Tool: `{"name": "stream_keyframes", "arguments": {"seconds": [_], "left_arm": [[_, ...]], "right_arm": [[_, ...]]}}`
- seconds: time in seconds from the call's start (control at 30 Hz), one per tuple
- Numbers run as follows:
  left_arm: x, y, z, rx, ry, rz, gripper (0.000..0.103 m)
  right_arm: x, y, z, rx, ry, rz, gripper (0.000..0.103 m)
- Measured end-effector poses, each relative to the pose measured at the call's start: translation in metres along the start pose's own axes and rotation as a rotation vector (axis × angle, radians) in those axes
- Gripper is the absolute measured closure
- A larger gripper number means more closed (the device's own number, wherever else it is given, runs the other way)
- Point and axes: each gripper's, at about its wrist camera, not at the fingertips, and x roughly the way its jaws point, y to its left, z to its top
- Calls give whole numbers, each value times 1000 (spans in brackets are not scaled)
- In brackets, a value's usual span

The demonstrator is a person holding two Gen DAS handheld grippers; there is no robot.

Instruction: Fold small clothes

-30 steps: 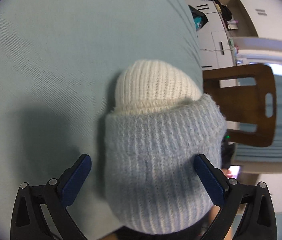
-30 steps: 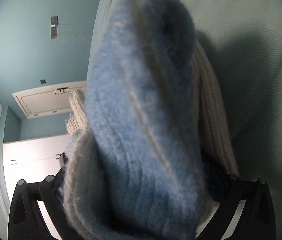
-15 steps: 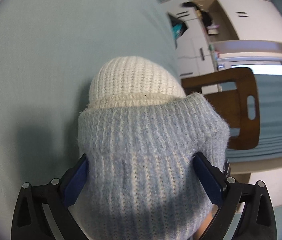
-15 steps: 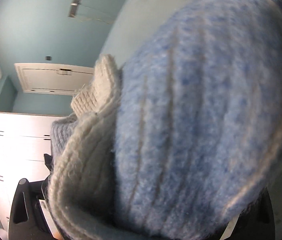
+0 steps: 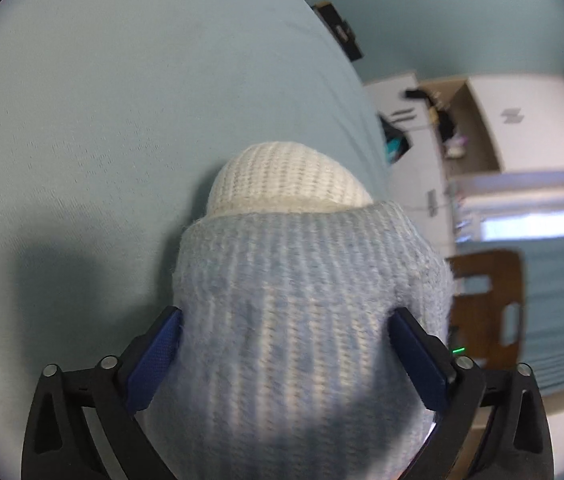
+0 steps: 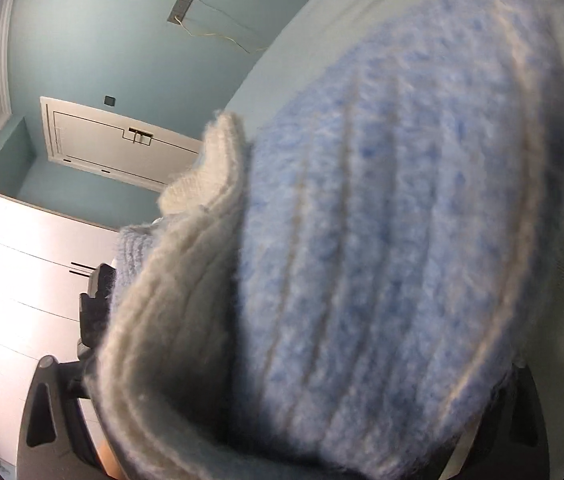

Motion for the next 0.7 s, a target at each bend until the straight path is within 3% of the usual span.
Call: {"name": "stream_keyframes", "arguments": {"seconds": [0.1,0.17,0.23,0.3,0.47,0.57,0.63,0.7], "left_arm": [[-2,-6,-1,-1,34,26,0],[-11,-17,0,15,15,92,0],[-29,-35,-7,73,-55,205,0],[-46,-53,-17,131,-136,305,0],[-65,-112,-54,372,-339,580,0],[-38,-147,-81,592,-404,746,0],[-16,-153,-96,718,-416,863,0],[-9,-152,-106,753,-476,915,0]], "right_arm": [[-6,0,-7,42,-3,48,1],[-11,4,-3,36,10,16,1],[-17,14,-1,43,-9,-33,1],[-35,34,-9,29,-76,-144,1],[-79,119,-41,-259,-394,-523,1],[-77,168,-77,-411,-533,-563,1],[-50,173,-75,-498,-513,-585,1],[-32,164,-86,-574,-417,-615,1]]}}
